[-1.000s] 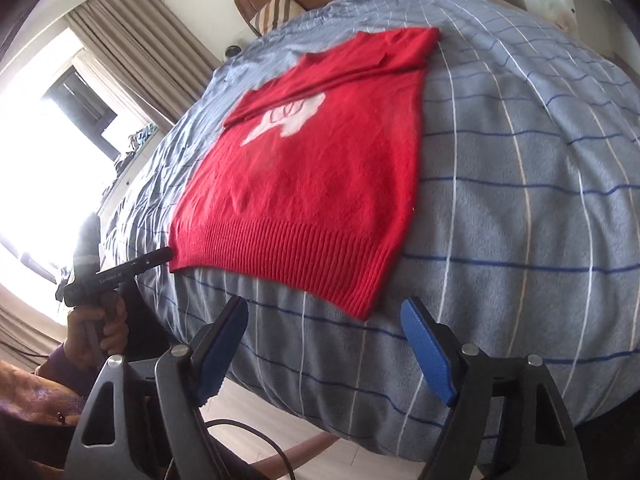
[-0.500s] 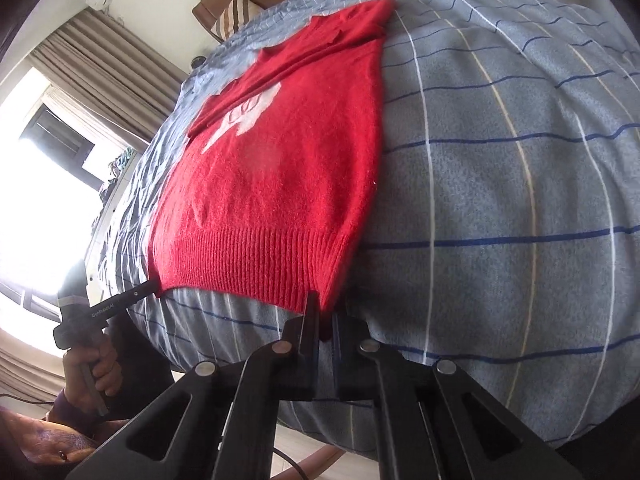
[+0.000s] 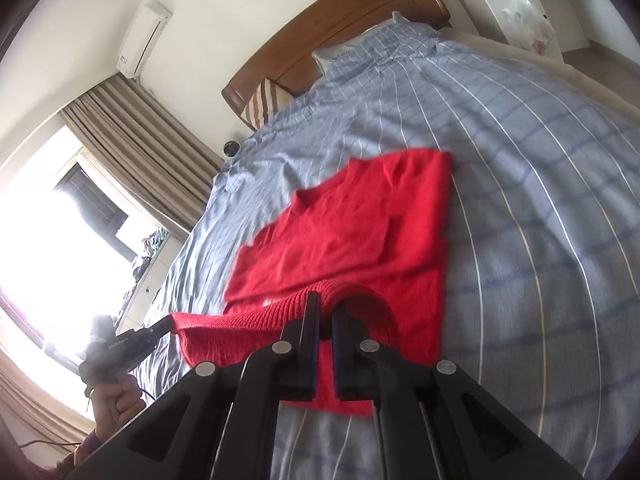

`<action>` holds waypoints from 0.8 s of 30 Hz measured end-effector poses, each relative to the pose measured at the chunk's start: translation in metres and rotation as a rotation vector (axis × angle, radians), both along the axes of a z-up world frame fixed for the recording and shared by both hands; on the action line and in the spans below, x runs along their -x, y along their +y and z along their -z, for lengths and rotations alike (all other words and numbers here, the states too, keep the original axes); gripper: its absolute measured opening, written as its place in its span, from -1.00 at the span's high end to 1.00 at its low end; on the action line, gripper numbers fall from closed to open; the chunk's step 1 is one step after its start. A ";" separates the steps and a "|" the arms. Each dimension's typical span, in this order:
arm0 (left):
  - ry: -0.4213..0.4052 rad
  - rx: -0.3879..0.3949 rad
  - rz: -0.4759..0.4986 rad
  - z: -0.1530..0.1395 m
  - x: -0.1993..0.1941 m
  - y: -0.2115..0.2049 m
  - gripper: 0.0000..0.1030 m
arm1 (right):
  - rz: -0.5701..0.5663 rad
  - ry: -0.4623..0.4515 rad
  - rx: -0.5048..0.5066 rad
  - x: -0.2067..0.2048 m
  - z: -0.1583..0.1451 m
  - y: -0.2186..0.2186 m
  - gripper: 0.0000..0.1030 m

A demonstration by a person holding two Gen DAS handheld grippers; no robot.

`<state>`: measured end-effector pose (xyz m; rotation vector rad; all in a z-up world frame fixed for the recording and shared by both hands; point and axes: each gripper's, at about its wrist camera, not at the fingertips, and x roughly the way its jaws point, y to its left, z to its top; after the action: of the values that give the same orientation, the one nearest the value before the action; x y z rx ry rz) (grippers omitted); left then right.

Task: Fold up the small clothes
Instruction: 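Grasp the sweater hem with the right tool while the left tool grasps it too, then fold the hem up over the collar with both tools and release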

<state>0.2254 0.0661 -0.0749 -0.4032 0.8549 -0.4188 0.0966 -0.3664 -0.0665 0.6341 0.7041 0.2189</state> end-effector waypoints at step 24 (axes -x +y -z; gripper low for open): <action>-0.082 -0.358 -0.129 -0.001 -0.059 -0.033 -0.71 | 0.006 0.028 0.251 -0.075 0.014 -0.021 0.25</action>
<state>0.2849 0.0326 -0.0738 -0.1086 0.8003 -0.1560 0.1720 -0.3876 -0.0805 0.4000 0.7432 0.1137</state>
